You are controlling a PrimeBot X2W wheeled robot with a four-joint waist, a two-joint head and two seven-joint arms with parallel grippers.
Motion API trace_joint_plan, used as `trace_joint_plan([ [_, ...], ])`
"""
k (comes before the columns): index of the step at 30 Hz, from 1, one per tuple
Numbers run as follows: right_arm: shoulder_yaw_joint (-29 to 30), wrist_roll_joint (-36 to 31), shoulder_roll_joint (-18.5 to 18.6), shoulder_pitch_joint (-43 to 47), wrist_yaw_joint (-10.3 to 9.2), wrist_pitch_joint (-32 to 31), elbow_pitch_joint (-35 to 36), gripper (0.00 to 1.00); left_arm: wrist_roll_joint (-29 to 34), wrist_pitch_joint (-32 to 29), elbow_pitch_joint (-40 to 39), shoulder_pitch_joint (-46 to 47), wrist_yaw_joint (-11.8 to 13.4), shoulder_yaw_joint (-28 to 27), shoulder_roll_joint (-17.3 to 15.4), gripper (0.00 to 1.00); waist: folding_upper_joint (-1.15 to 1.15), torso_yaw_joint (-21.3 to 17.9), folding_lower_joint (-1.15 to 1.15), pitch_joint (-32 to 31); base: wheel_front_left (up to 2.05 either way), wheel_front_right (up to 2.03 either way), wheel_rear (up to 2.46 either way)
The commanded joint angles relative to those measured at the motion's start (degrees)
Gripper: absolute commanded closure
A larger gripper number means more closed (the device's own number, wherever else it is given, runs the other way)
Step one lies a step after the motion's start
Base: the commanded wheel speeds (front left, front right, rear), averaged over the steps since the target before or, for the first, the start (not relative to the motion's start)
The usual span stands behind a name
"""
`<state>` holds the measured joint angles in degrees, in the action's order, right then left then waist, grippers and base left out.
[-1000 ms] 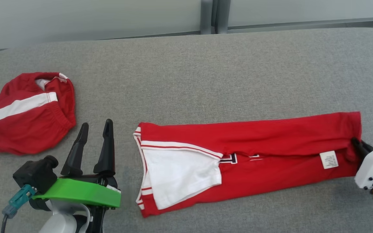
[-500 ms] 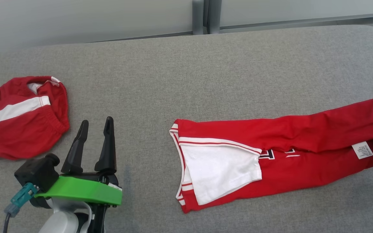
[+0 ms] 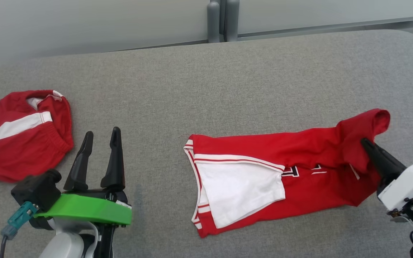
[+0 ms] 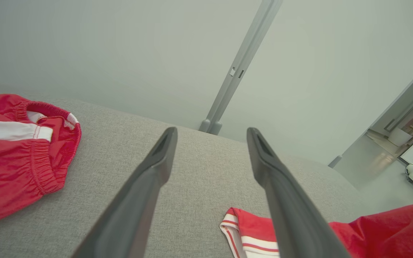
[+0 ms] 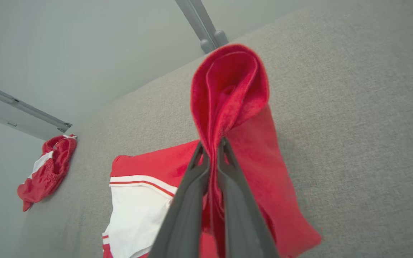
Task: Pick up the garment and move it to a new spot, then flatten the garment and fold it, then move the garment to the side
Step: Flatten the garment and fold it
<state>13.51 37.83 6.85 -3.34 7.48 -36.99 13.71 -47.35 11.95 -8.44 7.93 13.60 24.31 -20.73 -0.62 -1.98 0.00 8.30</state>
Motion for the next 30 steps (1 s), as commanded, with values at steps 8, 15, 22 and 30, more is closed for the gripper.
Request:
trace_joint_plan([
  [8,-10.23,0.33,-2.28,1.71,0.03,-2.58,5.54,1.0,-0.58,-0.13,0.42,0.9,-0.63,0.75,0.15,0.0,0.62,1.41,0.0,-0.91,0.0,0.0,0.0],
  [15,-17.13,0.37,-3.42,-0.22,0.03,-0.62,0.96,1.0,-0.69,-0.04,0.91,1.35,-1.15,1.46,0.77,0.0,0.62,4.01,0.0,-1.35,0.0,0.0,0.0],
  [22,-21.21,1.36,-3.8,-3.19,0.03,2.26,-5.72,1.0,-0.62,-0.03,1.38,1.6,-1.49,2.03,0.97,0.0,0.62,6.49,0.0,-1.69,0.0,0.0,0.0],
  [30,-26.77,4.01,-3.89,-5.82,0.04,6.53,-14.14,1.0,-0.7,0.16,1.98,2.05,-2.02,2.53,1.36,0.0,0.62,9.57,0.0,-1.76,0.0,0.0,0.0],
])
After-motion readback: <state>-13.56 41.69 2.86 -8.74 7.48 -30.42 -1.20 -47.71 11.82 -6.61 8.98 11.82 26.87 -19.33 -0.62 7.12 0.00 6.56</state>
